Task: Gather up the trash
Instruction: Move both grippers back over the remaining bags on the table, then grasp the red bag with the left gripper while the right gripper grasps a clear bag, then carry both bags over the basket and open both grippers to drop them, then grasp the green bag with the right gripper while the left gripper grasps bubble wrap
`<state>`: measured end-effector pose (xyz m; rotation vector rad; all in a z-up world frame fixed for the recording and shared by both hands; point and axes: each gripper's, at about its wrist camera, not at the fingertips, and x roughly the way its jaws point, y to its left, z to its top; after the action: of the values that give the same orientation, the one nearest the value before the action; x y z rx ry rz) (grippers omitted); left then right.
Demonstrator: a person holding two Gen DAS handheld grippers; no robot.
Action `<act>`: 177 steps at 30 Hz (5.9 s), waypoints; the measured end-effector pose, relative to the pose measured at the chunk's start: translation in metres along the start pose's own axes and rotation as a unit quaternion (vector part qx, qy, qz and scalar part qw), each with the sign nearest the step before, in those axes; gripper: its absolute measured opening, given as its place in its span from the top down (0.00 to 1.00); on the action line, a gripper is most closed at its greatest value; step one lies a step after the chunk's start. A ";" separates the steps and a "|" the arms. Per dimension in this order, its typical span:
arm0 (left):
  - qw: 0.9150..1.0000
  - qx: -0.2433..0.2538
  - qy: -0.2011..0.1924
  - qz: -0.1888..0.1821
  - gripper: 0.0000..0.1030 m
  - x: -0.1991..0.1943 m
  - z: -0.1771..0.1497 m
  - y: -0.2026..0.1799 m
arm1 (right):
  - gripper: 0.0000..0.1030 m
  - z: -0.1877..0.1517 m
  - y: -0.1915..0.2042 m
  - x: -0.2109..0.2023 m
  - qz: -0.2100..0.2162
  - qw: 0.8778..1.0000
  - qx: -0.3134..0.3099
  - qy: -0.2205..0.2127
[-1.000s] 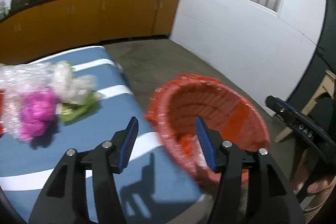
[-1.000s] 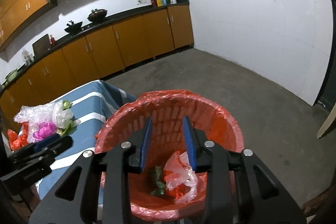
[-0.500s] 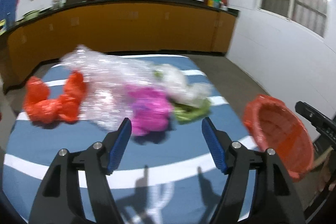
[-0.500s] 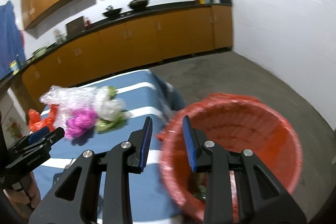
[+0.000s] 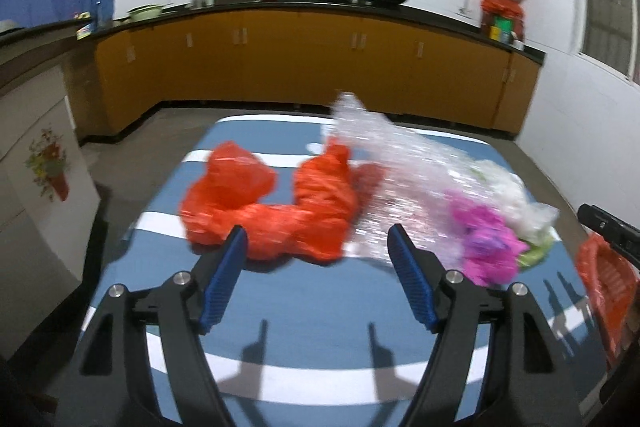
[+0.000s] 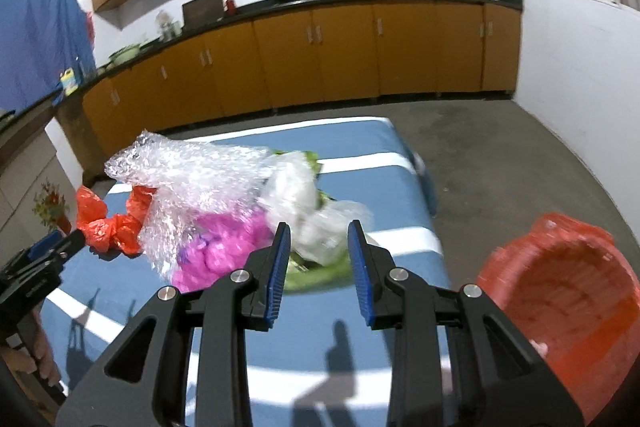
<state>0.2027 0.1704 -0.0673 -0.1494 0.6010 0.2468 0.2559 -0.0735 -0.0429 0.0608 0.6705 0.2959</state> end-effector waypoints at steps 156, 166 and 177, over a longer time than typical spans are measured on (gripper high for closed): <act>0.877 0.256 0.115 -0.390 0.65 -0.020 -0.082 -0.354 | 0.72 -0.092 -0.210 -0.182 -0.131 0.944 0.290 -0.083; 0.903 0.230 0.089 -0.351 0.51 -0.019 -0.068 -0.314 | 0.67 -0.087 -0.201 -0.182 -0.155 0.952 0.251 -0.077; 0.959 0.173 0.022 -0.222 0.35 -0.020 -0.040 -0.200 | 0.51 -0.045 -0.122 -0.137 -0.097 0.984 0.134 -0.065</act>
<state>0.2199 -0.0332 -0.0750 0.0519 0.6306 -0.2979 0.1566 -0.2320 -0.0143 0.2692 0.5787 0.0120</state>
